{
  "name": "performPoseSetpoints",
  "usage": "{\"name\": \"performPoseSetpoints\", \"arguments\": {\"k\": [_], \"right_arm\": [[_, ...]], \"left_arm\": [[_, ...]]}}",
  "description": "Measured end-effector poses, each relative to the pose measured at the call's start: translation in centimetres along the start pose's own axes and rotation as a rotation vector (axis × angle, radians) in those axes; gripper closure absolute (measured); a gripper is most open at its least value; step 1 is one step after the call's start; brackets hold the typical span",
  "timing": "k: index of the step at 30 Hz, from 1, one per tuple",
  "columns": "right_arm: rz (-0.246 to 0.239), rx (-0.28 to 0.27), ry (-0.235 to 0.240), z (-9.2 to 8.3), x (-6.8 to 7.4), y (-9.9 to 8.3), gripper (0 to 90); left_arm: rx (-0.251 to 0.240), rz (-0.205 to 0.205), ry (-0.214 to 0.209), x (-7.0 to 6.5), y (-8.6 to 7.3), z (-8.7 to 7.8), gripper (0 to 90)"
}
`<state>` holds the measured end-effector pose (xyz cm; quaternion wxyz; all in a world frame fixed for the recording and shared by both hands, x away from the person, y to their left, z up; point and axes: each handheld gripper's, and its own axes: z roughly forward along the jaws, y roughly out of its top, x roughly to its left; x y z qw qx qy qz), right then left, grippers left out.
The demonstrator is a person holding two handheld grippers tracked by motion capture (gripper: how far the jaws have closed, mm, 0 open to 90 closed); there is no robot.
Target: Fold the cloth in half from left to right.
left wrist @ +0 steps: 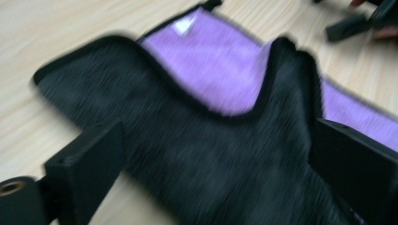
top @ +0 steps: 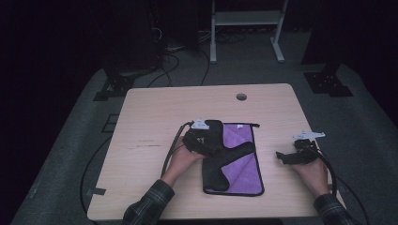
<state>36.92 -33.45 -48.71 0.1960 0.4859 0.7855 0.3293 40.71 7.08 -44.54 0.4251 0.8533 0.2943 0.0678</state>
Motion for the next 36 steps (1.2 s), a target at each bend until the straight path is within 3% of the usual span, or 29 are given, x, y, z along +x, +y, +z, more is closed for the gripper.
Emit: {"name": "performPoseSetpoints", "arguments": {"k": [14, 19, 22, 29, 36], "right_arm": [[0.004, -0.002, -0.002, 0.0, -0.2, 0.1, 1.6], [-0.011, 0.002, -0.005, 0.0, -0.1, 0.2, 1.6], [-0.005, 0.001, 0.013, -0.1, 0.0, 0.4, 1.6], [-0.064, -0.032, 0.042, -1.1, 1.3, 2.2, 1.6], [-0.084, -0.048, 0.097, -1.1, 2.5, 4.0, 1.7]], "left_arm": [[0.088, 0.043, 0.118, 2.1, -5.6, -4.1, 0.0], [0.099, 0.023, 0.133, 2.9, -7.1, -4.9, 0.0], [0.098, 0.031, 0.137, 3.2, -7.7, -5.2, 0.0], [0.087, 0.061, 0.166, 3.8, -9.0, -5.7, 0.0], [0.083, 0.032, 0.194, 4.1, -9.2, -6.0, 0.0]]}}
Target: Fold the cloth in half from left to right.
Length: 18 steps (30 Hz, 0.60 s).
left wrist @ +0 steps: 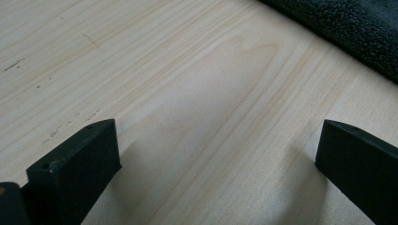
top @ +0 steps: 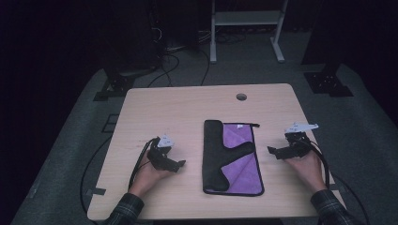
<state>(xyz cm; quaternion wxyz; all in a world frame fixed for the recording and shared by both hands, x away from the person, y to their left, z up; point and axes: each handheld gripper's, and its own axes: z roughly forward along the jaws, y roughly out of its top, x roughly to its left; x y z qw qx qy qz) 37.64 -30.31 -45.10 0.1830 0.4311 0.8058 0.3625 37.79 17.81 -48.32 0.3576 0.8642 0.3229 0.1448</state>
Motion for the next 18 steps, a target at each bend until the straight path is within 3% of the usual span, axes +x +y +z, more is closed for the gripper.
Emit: {"name": "performPoseSetpoints", "arguments": {"k": [14, 18], "right_arm": [[-0.040, -0.049, 0.109, 1.2, 2.3, 4.1, 17.0], [-0.057, -0.067, 0.137, 1.8, 3.4, 5.2, 25.3]], "left_arm": [[0.000, -0.009, 0.008, 0.0, 0.0, 0.1, 0.0], [0.001, -0.010, 0.007, 0.0, 0.0, 0.1, 0.0]]}}
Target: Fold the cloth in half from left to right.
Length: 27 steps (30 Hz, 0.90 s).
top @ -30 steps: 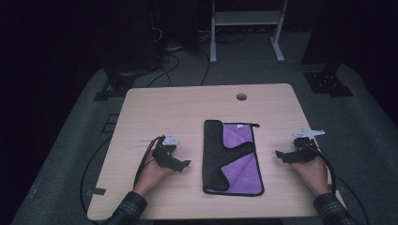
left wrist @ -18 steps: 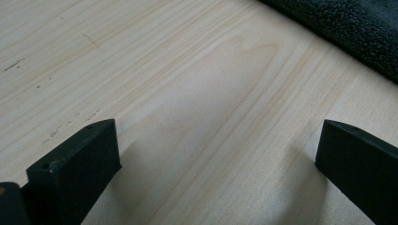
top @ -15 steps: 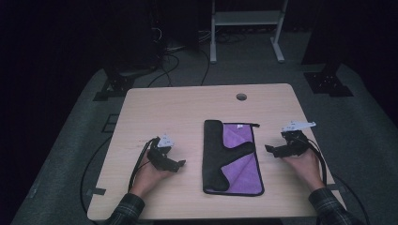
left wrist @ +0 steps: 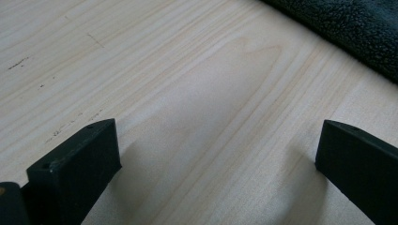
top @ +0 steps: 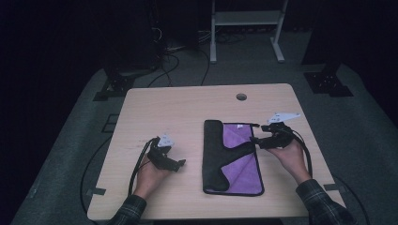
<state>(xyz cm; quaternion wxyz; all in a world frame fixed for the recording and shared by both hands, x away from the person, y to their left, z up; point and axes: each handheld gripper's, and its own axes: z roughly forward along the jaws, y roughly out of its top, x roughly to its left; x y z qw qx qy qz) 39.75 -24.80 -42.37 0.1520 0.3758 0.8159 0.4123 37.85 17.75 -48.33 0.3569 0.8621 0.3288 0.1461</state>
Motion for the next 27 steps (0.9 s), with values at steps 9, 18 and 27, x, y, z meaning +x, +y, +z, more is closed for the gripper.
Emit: {"name": "performPoseSetpoints", "arguments": {"k": [9, 18, 27], "right_arm": [[-0.044, -0.005, 0.072, 1.9, 1.9, 1.8, 40.7], [-0.104, 0.028, 0.132, 4.8, 4.2, 2.2, 51.6], [-0.143, 0.095, 0.160, 7.1, 5.7, 2.0, 55.5]], "left_arm": [[0.000, 0.000, 0.000, 0.0, 0.0, 0.0, 0.0], [0.000, 0.000, 0.000, 0.0, 0.0, 0.0, 0.0], [-0.003, 0.000, 0.000, 0.0, 0.0, 0.0, 0.0]]}}
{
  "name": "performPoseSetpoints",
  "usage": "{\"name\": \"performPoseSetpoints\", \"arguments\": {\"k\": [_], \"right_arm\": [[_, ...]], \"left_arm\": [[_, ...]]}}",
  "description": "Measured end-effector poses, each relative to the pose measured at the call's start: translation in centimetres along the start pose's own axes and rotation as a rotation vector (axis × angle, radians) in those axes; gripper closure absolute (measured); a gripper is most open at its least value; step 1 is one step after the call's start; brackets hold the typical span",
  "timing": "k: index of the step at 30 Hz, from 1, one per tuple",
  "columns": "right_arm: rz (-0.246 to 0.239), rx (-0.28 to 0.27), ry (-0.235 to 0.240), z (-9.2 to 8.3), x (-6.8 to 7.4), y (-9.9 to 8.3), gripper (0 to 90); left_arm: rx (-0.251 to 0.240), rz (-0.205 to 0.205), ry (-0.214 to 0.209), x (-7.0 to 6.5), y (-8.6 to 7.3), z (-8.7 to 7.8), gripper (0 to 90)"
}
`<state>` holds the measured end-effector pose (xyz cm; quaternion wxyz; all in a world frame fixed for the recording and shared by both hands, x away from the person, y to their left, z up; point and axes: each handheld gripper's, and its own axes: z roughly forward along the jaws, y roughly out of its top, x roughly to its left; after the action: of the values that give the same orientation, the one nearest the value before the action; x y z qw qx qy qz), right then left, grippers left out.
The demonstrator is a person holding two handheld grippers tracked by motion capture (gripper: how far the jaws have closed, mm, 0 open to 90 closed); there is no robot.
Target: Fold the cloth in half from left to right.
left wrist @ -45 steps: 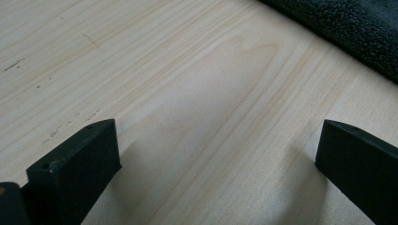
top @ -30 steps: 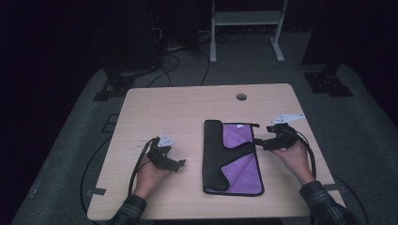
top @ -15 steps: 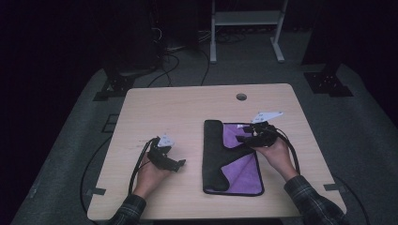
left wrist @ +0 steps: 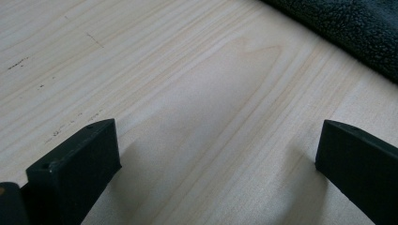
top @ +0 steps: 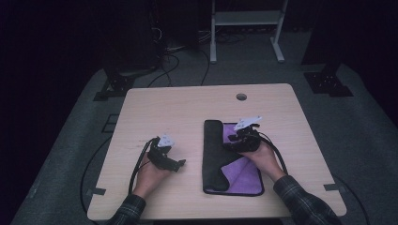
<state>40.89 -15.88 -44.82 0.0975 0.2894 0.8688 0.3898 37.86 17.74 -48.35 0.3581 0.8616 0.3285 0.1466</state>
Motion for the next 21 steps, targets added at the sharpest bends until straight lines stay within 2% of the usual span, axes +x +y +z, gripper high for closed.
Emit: {"name": "performPoseSetpoints", "arguments": {"k": [5, 8, 9, 12, 17, 21], "right_arm": [[-0.038, 0.052, -0.007, 1.1, 0.5, -0.3, 58.5], [-0.063, 0.069, -0.032, 1.5, 0.7, -0.4, 68.9], [-0.064, 0.066, -0.031, 1.5, 0.7, -0.4, 74.8], [-0.068, 0.047, -0.032, 1.3, 0.6, -0.3, 81.5], [-0.053, 0.013, -0.033, 0.5, 0.3, -0.1, 83.5], [-0.032, -0.022, -0.046, -0.4, -0.5, 0.3, 83.9]], "left_arm": [[0.003, 0.003, 0.000, 0.0, 0.0, 0.0, 0.0], [0.000, 0.000, 0.000, 0.0, 0.0, 0.0, 0.0], [0.003, 0.003, 0.000, 0.0, 0.0, 0.0, 0.0], [0.003, 0.003, 0.000, 0.0, 0.0, 0.0, 0.0], [0.000, 0.000, 0.000, 0.0, 0.0, 0.0, 0.0], [0.000, -0.001, 0.000, 0.0, 0.0, 0.0, 0.0]]}}
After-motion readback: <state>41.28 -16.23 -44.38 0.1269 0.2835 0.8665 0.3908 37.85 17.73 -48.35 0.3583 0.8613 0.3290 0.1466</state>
